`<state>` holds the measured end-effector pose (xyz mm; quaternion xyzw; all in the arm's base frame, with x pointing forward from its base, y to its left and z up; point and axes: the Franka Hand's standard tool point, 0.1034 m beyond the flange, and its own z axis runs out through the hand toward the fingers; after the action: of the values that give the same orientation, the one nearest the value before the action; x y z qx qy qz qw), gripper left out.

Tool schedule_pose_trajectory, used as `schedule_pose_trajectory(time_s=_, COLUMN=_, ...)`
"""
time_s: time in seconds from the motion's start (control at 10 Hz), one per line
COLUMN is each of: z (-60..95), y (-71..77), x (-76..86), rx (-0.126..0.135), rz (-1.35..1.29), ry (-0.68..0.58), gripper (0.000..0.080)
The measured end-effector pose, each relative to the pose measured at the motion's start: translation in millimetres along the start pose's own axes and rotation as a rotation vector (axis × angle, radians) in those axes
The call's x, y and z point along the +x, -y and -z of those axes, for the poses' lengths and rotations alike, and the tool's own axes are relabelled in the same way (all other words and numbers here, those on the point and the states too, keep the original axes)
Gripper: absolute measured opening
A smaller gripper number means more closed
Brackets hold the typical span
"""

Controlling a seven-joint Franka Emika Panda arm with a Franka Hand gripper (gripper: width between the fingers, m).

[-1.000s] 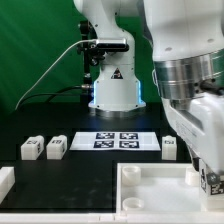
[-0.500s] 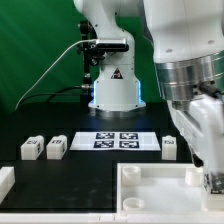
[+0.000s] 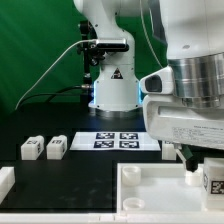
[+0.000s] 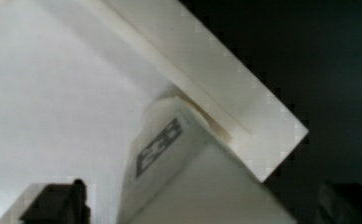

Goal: Assemble one leg

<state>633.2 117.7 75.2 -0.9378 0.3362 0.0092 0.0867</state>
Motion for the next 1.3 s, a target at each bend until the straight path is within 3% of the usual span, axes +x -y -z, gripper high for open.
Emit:
schedule_pose_trajectory(time_s=0.2, z=-5.1, y=-5.0, x=-0.1, rx=-0.083, rz=0.435, ry=0.002, gripper=0.0648)
schedule_pose_trajectory(time_s=0.3, z=-5.3, y=-3.0, x=3.6, rx=-0.091, rz=0.529, ry=0.009, gripper=0.0648)
schedule_pose_trajectory(time_s=0.5, z=-6.2, y=-3.0, x=3.0, rx=-0.088, rz=0.452, ry=0.005, gripper=0.0618)
schedule_pose_trajectory(time_s=0.6, z=-6.3, y=-2.8, x=2.7, rx=-0.087, rz=0.4, ry=0.004, gripper=0.0438)
schedule_pose_trajectory(time_s=0.7, z=-6.6, y=-1.6, x=1.4, rx=-0.081, rz=0.265, ry=0.002, gripper=0.0438)
schedule_pose_trajectory(time_s=0.8, z=-6.6, y=-1.9, x=1.6, rx=-0.081, rz=0.183, ry=-0.002, gripper=0.029)
schedule_pose_trajectory(time_s=1.0, z=-6.5, y=-1.9, x=3.2, rx=-0.075, rz=-0.045, ry=-0.007, gripper=0.0291)
schedule_pose_trajectory(time_s=1.2, z=-5.3, y=-1.5, x=4.3, rx=-0.082, rz=-0.446, ry=-0.016, gripper=0.0291)
schedule_pose_trajectory(time_s=1.3, z=-6.8, y=-2.9, x=4.6, rx=-0.065, rz=-0.724, ry=-0.018, gripper=0.0291)
